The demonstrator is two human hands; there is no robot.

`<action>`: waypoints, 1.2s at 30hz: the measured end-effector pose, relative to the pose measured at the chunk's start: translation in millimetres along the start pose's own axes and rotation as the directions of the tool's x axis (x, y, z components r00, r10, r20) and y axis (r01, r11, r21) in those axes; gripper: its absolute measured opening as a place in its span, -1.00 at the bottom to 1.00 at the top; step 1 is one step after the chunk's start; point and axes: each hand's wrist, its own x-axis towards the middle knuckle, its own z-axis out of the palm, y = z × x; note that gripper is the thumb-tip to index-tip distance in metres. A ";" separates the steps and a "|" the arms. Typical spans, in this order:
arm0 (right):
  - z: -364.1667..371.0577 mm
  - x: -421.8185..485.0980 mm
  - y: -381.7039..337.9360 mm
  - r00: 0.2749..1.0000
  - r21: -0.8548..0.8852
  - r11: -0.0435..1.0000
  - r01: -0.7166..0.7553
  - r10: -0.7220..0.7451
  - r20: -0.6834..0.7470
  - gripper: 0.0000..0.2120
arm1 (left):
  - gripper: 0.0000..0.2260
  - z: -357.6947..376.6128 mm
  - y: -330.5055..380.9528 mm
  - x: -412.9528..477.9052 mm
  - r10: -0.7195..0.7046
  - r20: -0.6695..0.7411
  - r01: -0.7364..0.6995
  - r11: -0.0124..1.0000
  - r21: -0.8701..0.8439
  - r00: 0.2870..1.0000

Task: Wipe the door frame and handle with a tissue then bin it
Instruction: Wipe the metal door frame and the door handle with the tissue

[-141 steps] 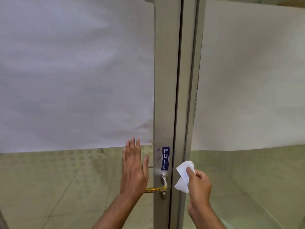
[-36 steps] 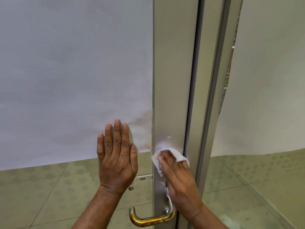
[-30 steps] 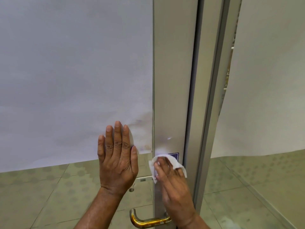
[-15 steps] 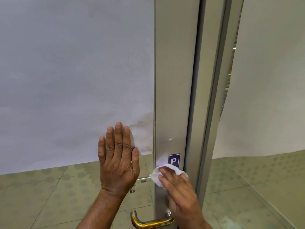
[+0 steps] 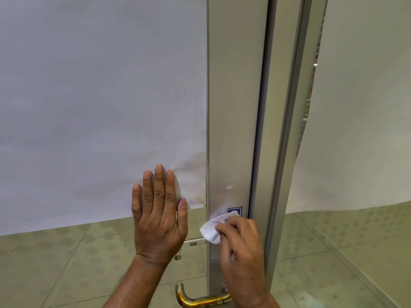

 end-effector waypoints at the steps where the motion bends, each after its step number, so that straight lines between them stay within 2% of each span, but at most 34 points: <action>1: -1.0 0.8 -1.7 1.000 0.042 0.999 -0.015 0.015 0.006 -0.72 | -0.45 0.0 0.0 0.0 -0.001 0.001 0.001 1.000 0.001 1.000; 6: 6.0 -6.8 -12.7 0.998 0.134 0.989 -0.066 0.067 -0.007 -0.80 | -0.44 0.3 0.2 -1.1 -0.008 0.001 0.008 1.000 0.009 1.000; 11: 4.3 -6.8 5.9 0.996 0.067 0.995 0.077 -0.080 0.047 -0.53 | -0.44 0.2 0.7 -0.1 0.001 0.000 -0.001 1.000 0.003 1.000; 15: 7.9 -6.1 16.9 0.992 0.065 0.991 0.119 -0.116 -0.039 -0.60 | -0.44 0.9 0.3 -0.8 -0.004 0.004 0.004 1.000 0.005 1.000; 18: 15.8 -14.3 20.3 0.981 0.069 0.979 0.192 -0.194 0.023 -0.50 | -0.44 0.3 0.4 0.2 0.003 0.006 -0.003 1.000 0.003 1.000; 21: 19.9 -22.5 33.8 0.952 -0.006 0.957 0.289 -0.287 0.103 -0.50 | -0.44 0.0 0.8 0.8 0.006 0.010 -0.006 1.000 0.000 1.000; 26: 5.2 -32.9 64.5 0.858 -0.068 0.875 0.479 -0.450 0.246 -0.38 | -0.44 -0.9 0.9 -0.1 0.006 0.016 -0.006 1.000 -0.006 1.000; 29: 0.2 -7.9 55.1 0.904 -0.056 0.912 0.407 -0.394 0.165 -0.36 | -0.43 -0.4 0.5 0.1 0.003 0.008 -0.003 1.000 0.001 1.000; 31: 8.3 7.7 37.7 0.941 0.000 0.945 0.327 -0.325 0.094 -0.42 | -0.43 0.8 -0.2 -0.2 0.005 0.012 -0.005 1.000 0.007 1.000; 32: 12.9 7.8 30.9 0.938 0.015 0.942 0.335 -0.335 0.087 -0.44 | -0.43 0.6 -0.3 -0.8 0.004 0.014 -0.004 1.000 0.007 1.000; 34: 19.4 -8.8 31.9 0.897 -0.009 0.908 0.418 -0.411 0.163 -0.35 | -0.43 0.0 0.2 -1.5 0.004 0.016 -0.004 1.000 0.005 1.000; 36: 14.9 -31.3 48.3 0.837 -0.037 0.873 0.487 -0.454 0.305 -0.13 | -0.43 -0.5 0.6 -1.4 0.009 0.014 -0.009 1.000 -0.001 1.000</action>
